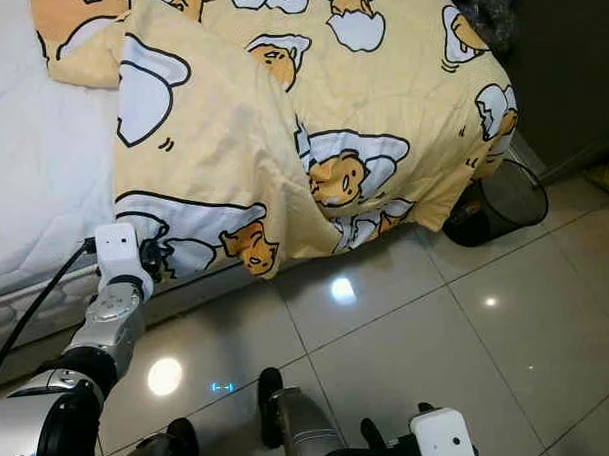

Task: Clean up the room

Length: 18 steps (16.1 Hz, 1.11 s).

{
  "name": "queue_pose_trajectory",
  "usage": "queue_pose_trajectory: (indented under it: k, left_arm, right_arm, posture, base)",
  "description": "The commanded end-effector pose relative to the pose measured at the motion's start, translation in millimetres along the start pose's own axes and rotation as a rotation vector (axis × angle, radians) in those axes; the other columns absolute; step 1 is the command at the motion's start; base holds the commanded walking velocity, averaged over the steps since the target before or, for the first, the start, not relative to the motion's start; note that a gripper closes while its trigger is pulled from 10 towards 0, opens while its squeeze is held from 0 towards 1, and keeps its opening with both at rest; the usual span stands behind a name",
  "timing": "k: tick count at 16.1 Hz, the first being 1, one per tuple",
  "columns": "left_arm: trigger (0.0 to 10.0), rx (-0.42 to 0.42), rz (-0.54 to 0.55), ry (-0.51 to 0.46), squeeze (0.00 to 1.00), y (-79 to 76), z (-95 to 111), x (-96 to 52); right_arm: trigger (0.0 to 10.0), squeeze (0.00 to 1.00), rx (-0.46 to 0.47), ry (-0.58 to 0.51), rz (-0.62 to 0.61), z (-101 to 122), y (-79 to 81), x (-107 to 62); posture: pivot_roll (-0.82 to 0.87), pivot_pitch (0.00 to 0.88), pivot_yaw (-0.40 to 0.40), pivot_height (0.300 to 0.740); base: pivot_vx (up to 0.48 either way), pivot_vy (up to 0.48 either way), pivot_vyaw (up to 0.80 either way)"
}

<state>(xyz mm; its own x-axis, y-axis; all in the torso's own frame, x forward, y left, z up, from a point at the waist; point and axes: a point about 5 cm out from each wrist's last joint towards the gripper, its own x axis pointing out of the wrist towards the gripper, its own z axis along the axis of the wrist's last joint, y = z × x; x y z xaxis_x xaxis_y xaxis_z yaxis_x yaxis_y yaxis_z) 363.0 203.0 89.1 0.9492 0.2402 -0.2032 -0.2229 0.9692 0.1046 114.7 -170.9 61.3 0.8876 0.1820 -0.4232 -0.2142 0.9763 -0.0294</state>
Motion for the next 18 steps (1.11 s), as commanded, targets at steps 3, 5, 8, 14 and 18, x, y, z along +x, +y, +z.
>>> queue_pose_trajectory:
  k: [3, 5, 8, 14, 18]
  left_arm:
    - [0.0, 0.070, -0.062, 0.085, 0.00, -8.5, -22.7, -7.3]
    - [0.0, 0.090, -0.108, 0.096, 0.00, -16.1, -25.2, -9.0]
    - [0.0, 0.139, -0.160, 0.079, 0.00, -25.0, -26.6, -11.5]
    - [0.0, 0.184, -0.191, 0.070, 0.00, -21.6, -28.6, -12.1]
    - [0.0, 0.229, -0.544, 0.070, 0.00, -40.7, -46.8, -28.6]
  right_arm:
    - [10.0, 0.00, 0.000, 0.063, -0.021, -10.5, -7.1, -4.4]
    - [10.0, 0.00, 0.002, 0.062, -0.018, -9.8, -7.9, -4.3]
    - [10.0, 0.00, 0.006, 0.044, 0.002, -6.3, -4.4, 2.7]
    - [10.0, 0.00, 0.001, 0.032, -0.033, -4.2, -14.6, 6.0]
    - [10.0, 0.00, 0.010, 0.032, -0.018, -4.5, -12.7, 10.9]
  posture:
    - [-0.26, 0.398, -0.210, 0.731]
    - [-0.25, 0.398, -0.211, 0.731]
    - [-0.24, 0.396, -0.205, 0.731]
    - [-0.24, 0.391, -0.194, 0.731]
    - [-0.22, 0.378, -0.179, 0.731]
  base:
    - [0.000, 0.000, 0.00]
    - [0.000, 0.000, 0.00]
    - [0.000, 0.000, 0.00]
    - [0.000, 0.000, 0.00]
    - [0.000, 0.000, 0.00]
